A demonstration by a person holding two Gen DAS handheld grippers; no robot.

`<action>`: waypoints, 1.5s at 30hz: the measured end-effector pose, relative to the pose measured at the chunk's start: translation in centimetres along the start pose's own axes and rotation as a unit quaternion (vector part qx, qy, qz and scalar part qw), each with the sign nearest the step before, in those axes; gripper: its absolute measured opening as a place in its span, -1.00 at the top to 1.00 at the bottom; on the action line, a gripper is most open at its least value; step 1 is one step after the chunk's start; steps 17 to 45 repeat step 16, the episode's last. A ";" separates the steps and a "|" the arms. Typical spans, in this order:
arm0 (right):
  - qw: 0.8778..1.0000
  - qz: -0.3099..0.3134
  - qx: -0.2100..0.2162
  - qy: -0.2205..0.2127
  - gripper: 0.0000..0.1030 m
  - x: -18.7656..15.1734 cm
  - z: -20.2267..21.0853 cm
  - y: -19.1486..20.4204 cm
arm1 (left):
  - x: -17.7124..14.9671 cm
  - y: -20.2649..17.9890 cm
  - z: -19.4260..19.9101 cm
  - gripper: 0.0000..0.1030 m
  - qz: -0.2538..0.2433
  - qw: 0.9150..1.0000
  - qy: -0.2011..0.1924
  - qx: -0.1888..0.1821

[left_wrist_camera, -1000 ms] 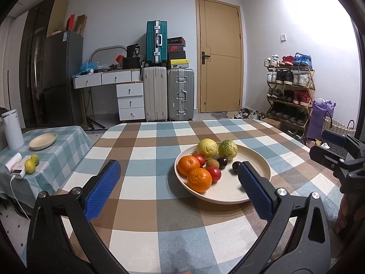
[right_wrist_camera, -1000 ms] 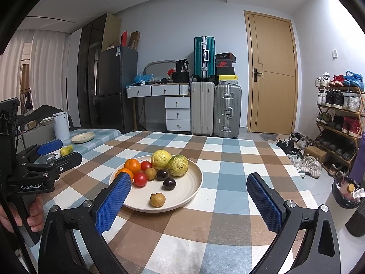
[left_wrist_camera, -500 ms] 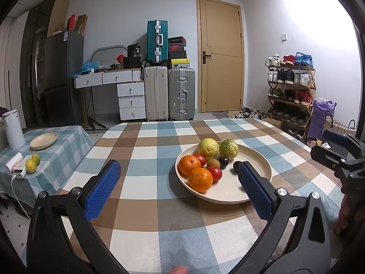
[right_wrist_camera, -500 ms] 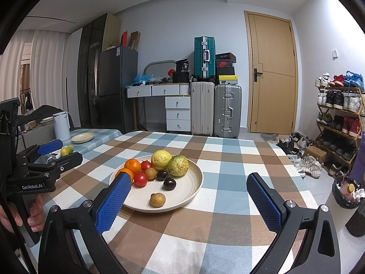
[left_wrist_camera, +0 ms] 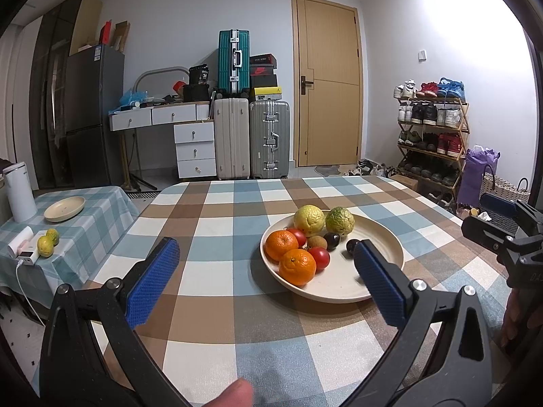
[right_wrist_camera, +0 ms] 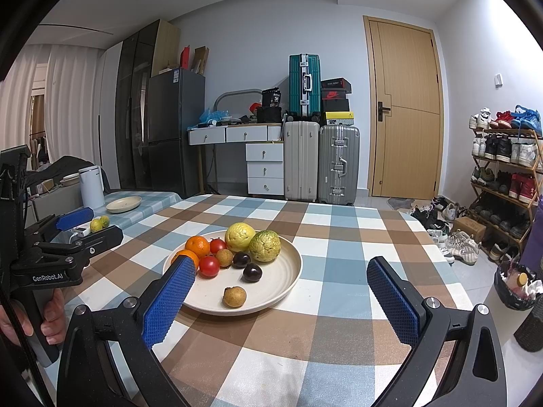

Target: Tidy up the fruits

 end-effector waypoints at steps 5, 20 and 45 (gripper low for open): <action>1.000 0.000 0.000 0.000 -1.00 0.0 0.0 0.0 | 0.0 0.0 0.0 -0.99 0.000 1.000 0.001 0.000; 1.000 0.000 0.000 0.000 -1.00 0.0 0.0 0.0 | -0.2 0.4 -0.1 -0.99 0.005 1.000 0.002 0.003; 1.000 0.000 0.000 0.000 -1.00 0.0 0.0 0.0 | -0.2 0.4 -0.1 -0.99 0.005 1.000 0.002 0.003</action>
Point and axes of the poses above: each gripper's, at about its wrist camera, not at the fingertips, and z roughly against the way its jaws point, y to its left, x to its top, the point moved 3 cm from there along -z, roughly the way its jaws point, and after that the axes turned 1 degree about z, right-handed, at the moved point
